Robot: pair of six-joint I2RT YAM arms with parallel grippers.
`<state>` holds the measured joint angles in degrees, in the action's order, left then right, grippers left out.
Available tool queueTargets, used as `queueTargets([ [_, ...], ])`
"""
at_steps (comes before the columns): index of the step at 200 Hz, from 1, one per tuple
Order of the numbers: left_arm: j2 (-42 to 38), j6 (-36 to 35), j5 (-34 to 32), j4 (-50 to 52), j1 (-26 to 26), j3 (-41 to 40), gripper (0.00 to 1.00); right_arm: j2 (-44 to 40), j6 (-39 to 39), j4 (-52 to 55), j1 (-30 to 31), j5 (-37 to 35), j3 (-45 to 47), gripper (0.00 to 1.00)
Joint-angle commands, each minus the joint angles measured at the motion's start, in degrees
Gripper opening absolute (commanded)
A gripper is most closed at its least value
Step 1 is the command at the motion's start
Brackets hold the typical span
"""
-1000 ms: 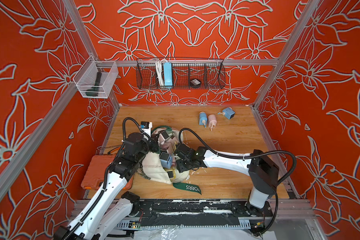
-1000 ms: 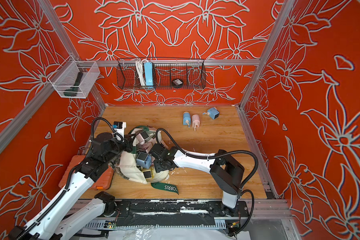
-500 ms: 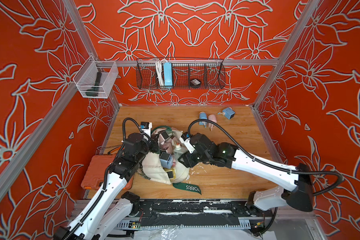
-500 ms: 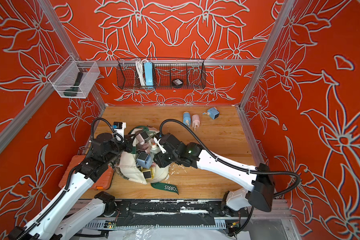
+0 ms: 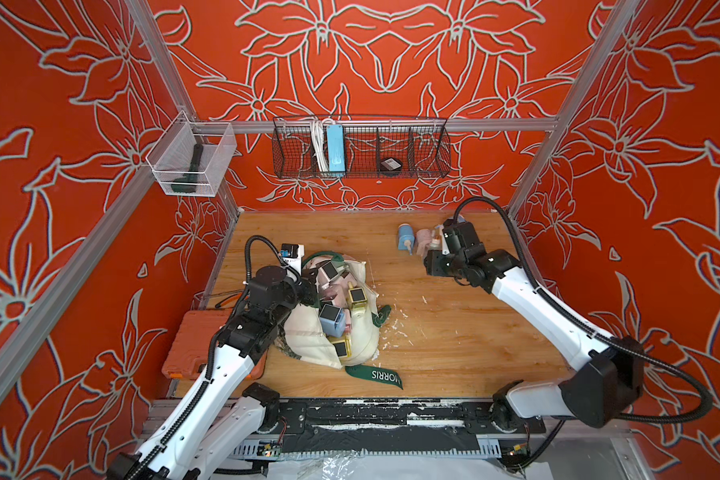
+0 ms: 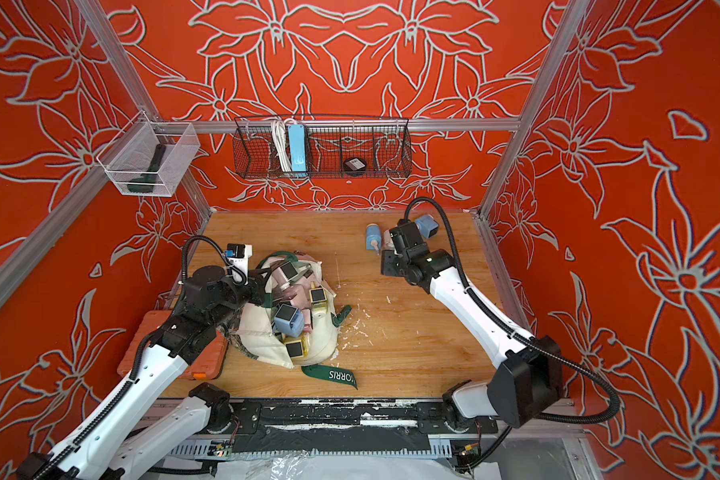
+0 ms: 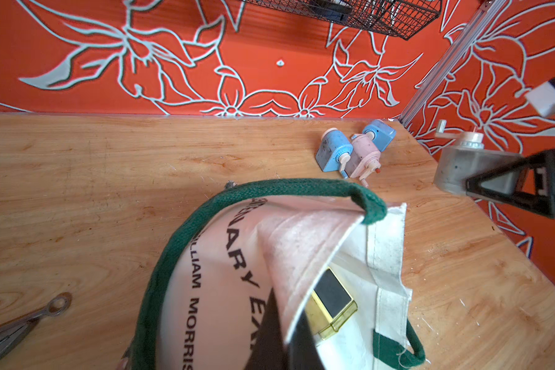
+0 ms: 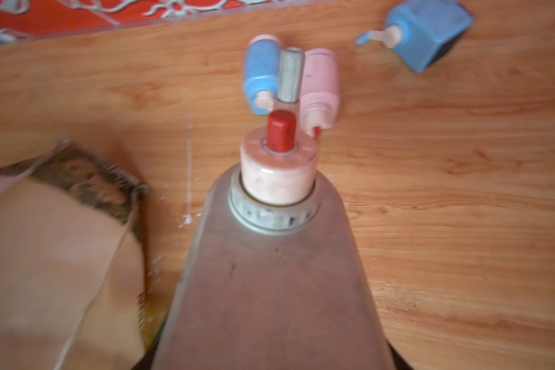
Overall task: Take out the pencil sharpeners from the tote bags
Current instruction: Place the pencil sharpener at the center of the board.
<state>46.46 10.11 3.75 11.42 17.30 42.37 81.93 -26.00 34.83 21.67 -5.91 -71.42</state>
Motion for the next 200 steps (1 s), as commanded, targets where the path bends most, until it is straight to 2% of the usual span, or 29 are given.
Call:
queueTargets([
  [1, -1.0, 0.3, -0.2, -0.2, -0.1, -0.8, 0.00, 4.6, -2.1, -3.1, -5.5, -2.7, -2.5, 0.41],
  [37, -1.0, 0.4, 0.3, -0.3, -0.1, -0.8, 0.00, 16.3, 1.2, -8.8, -12.0, 2.5, -7.8, 0.40],
  [93, -0.8, 0.4, 0.2, -0.3, -0.1, -0.8, 0.00, 31.4, 7.2, -10.3, -14.5, 4.1, -19.9, 0.42],
  [120, -0.5, 0.4, 0.3, -0.3, -0.1, -0.9, 0.00, 37.6, 10.2, -8.9, -14.8, 1.8, -26.2, 0.42],
  [154, -0.3, 0.3, -0.2, -0.2, -0.1, -0.8, 0.00, 43.2, 12.3, -7.5, -14.9, 3.4, -32.2, 0.44],
  [200, 0.3, 0.3, -0.1, -0.1, -0.1, -0.8, 0.00, 46.8, 13.5, -6.8, -15.0, 2.4, -34.7, 0.46],
])
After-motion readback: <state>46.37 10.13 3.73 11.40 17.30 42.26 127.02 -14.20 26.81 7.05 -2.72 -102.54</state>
